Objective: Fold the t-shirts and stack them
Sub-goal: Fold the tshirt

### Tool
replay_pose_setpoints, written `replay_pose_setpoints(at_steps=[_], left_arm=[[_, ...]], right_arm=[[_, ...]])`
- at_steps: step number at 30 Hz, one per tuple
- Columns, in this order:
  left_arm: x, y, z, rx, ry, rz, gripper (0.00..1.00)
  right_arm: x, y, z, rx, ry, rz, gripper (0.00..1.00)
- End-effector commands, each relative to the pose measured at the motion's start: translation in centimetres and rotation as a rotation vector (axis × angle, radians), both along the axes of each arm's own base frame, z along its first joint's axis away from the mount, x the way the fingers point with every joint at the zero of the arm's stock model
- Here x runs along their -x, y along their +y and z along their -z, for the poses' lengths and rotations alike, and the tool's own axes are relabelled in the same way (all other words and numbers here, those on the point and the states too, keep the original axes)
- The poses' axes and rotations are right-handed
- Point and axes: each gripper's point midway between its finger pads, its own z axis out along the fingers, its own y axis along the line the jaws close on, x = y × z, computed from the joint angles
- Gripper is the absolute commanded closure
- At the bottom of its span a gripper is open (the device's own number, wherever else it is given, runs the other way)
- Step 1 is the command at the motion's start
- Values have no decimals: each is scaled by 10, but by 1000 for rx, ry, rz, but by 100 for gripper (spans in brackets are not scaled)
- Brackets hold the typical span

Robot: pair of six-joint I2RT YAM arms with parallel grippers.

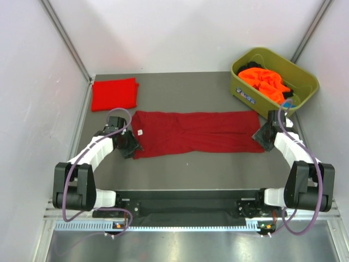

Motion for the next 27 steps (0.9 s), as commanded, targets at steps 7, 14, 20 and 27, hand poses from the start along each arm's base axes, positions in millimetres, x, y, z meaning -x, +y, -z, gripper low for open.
replay_pose_setpoints(at_steps=[7,14,20,27], left_arm=[[-9,19,13,-88,-24,-105,51],[-3,28,30,-138,42,-117,97],[-2,58,18,-294,52,-142,100],[-5,84,-1,-383,6,-176,100]], right_arm=[[9,-24,5,26,22,104,48],[15,-33,7,36,46,126,48],[25,-38,10,41,76,173,48],[34,-35,17,25,97,211,48]])
